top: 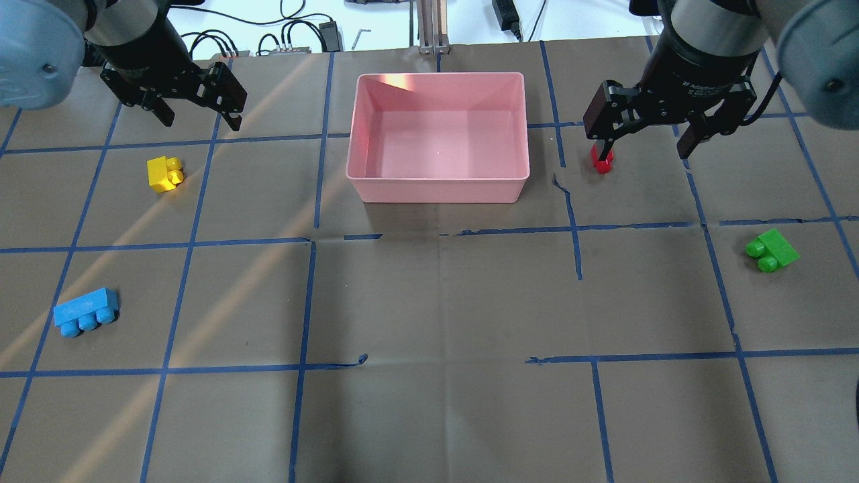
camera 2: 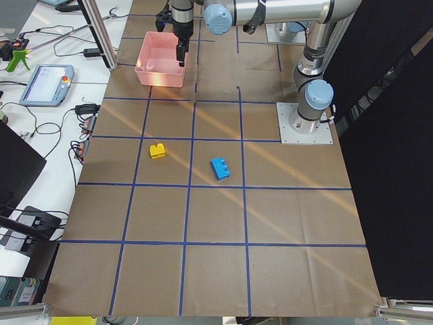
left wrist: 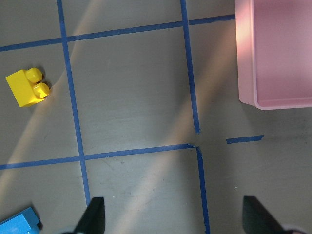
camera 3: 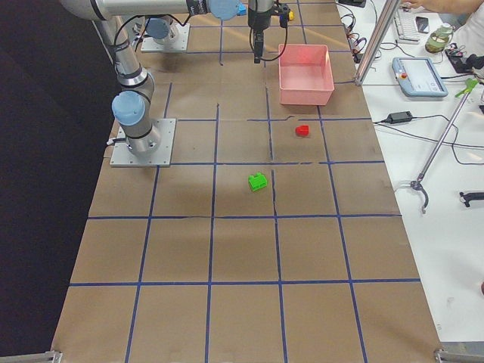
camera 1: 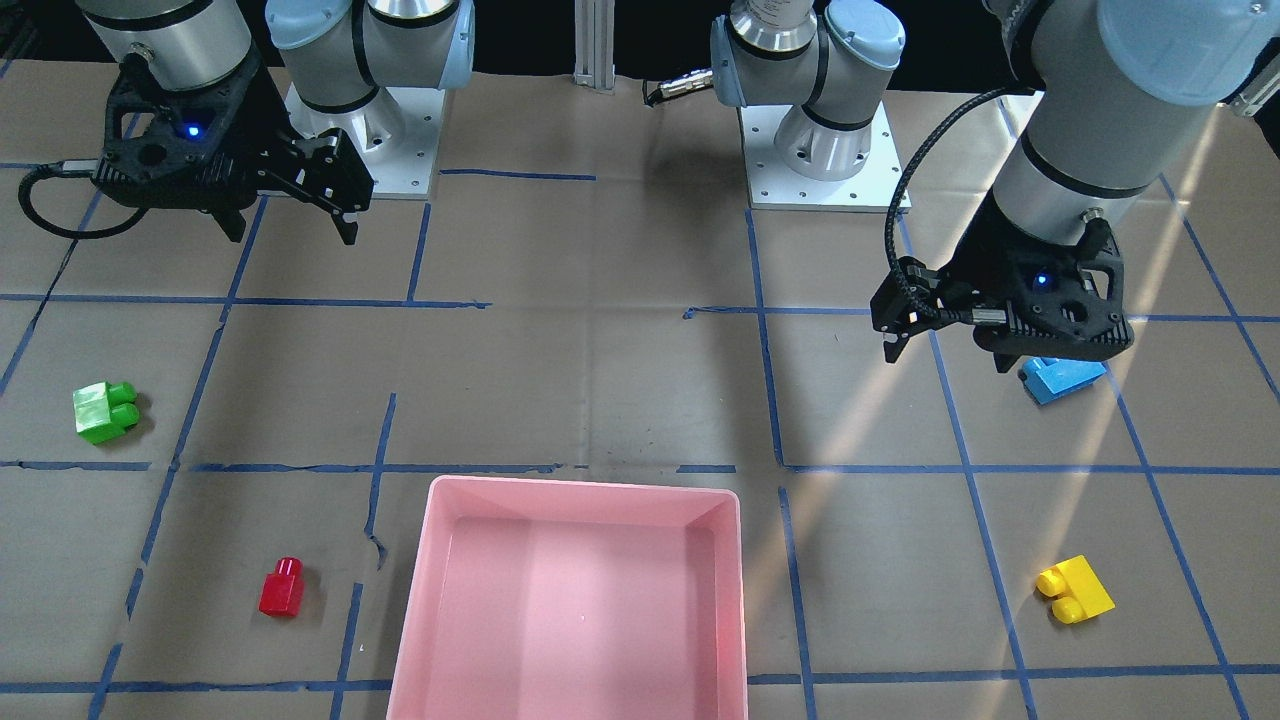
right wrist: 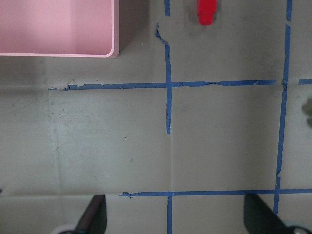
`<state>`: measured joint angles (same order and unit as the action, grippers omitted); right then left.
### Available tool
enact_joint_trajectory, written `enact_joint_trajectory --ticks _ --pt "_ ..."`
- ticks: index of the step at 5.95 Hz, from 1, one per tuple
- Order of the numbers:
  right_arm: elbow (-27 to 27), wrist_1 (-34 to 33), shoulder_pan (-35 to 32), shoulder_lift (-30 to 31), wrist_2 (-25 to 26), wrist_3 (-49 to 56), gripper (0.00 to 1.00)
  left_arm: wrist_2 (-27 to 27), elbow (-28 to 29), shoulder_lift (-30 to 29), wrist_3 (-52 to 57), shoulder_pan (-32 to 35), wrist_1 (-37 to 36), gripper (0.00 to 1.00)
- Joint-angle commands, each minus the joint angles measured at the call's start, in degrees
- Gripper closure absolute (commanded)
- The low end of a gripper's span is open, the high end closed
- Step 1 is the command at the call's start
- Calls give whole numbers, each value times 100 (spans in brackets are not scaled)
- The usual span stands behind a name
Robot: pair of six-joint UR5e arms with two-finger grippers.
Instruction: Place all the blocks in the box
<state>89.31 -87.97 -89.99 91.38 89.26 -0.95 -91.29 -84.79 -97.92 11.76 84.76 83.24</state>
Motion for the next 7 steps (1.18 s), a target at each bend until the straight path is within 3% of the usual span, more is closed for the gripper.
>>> enact_joint_trajectory --ticks 1,5,7 --pt "42 -62 -1 3 21 -2 0 -12 6 9 11 -12 8 1" --pt "-1 25 17 3 48 -2 0 -3 94 1 55 -100 61 1" --pt "51 25 17 3 39 -2 0 85 243 -174 98 -562 -26 1"
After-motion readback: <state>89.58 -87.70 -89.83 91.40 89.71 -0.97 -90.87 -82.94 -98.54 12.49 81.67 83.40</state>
